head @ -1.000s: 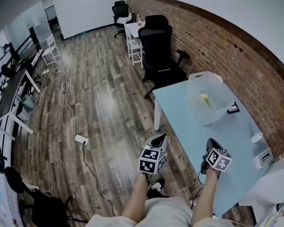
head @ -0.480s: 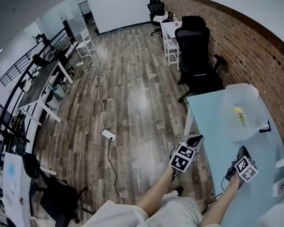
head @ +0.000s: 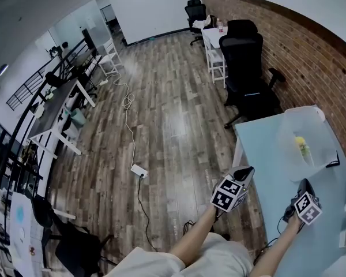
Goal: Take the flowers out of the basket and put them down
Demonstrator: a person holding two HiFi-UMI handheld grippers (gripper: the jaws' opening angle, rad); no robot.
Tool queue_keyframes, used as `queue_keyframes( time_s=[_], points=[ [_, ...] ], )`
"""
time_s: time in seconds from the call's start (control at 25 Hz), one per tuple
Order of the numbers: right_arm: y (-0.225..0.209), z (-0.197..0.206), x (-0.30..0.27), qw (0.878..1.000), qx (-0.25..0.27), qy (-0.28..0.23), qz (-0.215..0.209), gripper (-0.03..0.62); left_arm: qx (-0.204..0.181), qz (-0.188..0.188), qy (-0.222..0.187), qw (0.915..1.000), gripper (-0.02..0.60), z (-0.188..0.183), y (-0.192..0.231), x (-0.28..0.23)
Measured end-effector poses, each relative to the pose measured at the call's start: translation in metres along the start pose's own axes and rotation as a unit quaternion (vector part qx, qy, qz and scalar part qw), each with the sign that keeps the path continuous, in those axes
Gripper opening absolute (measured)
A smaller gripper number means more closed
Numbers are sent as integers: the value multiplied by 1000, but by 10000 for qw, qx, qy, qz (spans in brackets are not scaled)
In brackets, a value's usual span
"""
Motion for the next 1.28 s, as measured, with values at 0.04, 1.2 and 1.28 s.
queue_keyframes(
  time_s=[0.04, 1.2, 1.28],
  points=[
    [-1, 1, 1, 10000, 32, 12, 36, 14, -13, 4, 21, 10000, 21, -1, 1, -3],
    [-10, -131, -75, 9684, 1426, -437, 1999, 14, -709, 1815, 171, 9807, 21, -121, 79, -285],
    [-7, -140, -91, 9627, 1746, -243, 2053, 14, -971, 1860, 226, 9775, 21, -122, 81, -298]
  ],
)
Point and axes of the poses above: the fingertips, and each gripper's own axes: x backward along the fingers, y to its left, z out of its underside, the point moved 10 cm from there along x, backward along the fingers, and after that the axes turned 2 degrees about y, right-handed, at the moved point
